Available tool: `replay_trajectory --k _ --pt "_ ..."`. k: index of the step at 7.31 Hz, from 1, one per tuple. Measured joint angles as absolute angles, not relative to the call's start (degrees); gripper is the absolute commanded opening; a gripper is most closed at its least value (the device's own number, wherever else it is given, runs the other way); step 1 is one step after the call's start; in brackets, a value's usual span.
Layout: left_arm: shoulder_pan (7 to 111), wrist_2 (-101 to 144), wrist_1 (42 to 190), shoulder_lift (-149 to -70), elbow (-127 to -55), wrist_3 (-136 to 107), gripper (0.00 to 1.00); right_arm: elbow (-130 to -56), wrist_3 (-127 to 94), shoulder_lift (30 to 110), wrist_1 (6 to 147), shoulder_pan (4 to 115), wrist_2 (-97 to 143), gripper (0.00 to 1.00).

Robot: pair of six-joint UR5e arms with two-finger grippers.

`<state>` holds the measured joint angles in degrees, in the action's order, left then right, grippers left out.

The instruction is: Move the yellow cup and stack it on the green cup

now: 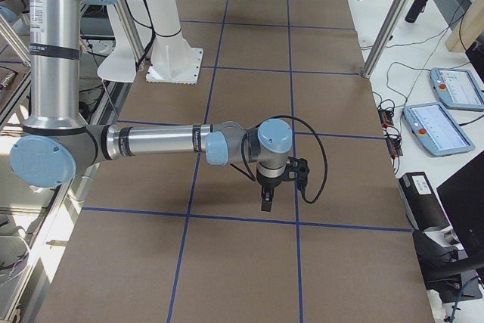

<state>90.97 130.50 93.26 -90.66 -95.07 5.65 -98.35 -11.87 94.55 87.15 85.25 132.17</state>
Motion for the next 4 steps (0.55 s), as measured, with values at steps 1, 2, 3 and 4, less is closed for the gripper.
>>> replay_trajectory --k 1,2,3,4 --pt "90.9 130.4 93.2 -90.6 -95.2 5.6 1.0 -97.9 -12.0 94.5 86.1 85.4 132.3 1.0" --pt "90.9 130.3 93.1 -90.6 -95.2 5.6 1.0 -97.8 -12.1 94.4 85.7 86.0 133.7 1.0" --pt "91.0 130.3 93.1 -90.4 -95.3 5.6 1.0 -97.8 -12.1 94.3 85.6 87.0 136.3 1.0" --pt "91.0 130.4 93.1 -90.2 -95.3 5.7 1.0 -97.8 -12.0 94.3 85.5 87.8 138.1 1.0"
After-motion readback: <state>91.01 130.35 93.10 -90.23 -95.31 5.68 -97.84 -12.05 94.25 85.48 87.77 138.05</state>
